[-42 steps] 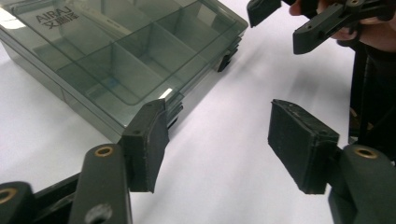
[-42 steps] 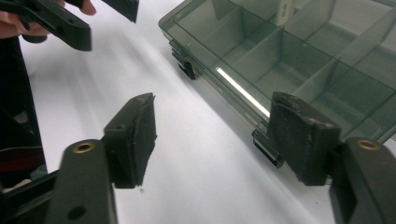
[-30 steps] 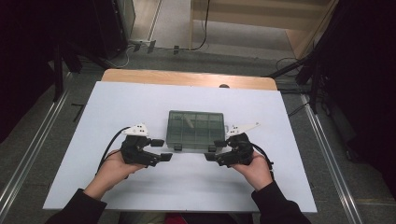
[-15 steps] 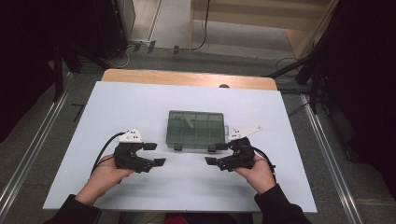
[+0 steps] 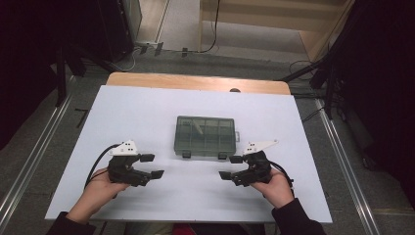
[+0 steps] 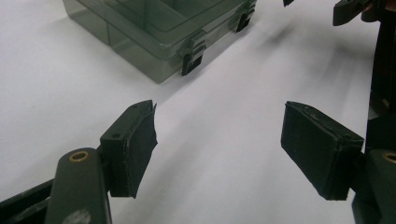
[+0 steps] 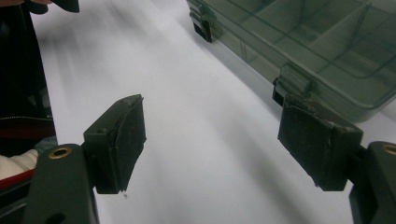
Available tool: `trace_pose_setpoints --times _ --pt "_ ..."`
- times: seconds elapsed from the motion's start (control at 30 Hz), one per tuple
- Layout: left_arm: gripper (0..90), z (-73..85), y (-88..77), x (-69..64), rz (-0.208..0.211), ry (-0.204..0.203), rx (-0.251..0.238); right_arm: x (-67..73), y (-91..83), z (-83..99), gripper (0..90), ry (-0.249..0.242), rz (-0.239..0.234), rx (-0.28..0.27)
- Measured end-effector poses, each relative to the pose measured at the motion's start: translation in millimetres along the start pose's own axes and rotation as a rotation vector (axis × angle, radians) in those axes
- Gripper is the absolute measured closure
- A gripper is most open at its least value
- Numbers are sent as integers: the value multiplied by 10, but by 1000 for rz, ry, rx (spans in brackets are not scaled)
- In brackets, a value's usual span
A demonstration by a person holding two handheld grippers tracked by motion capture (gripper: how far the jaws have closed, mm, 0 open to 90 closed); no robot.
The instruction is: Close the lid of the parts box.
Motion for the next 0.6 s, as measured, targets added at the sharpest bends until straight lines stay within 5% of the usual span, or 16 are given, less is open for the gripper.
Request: trace_pose_setpoints --times 0.6 --pt "262 163 -147 34 -22 1 9 -111 -151 218 239 14 26 5"
Point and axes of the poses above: each handheld gripper's, and its own axes: y roughly forward along the jaws, z roughly out of its underside, x roughly to its left, the point moved 10 cm from there along y, roughly forward along the jaws, and after that the axes turned 11 degrees about z, right-handed, at the moved point
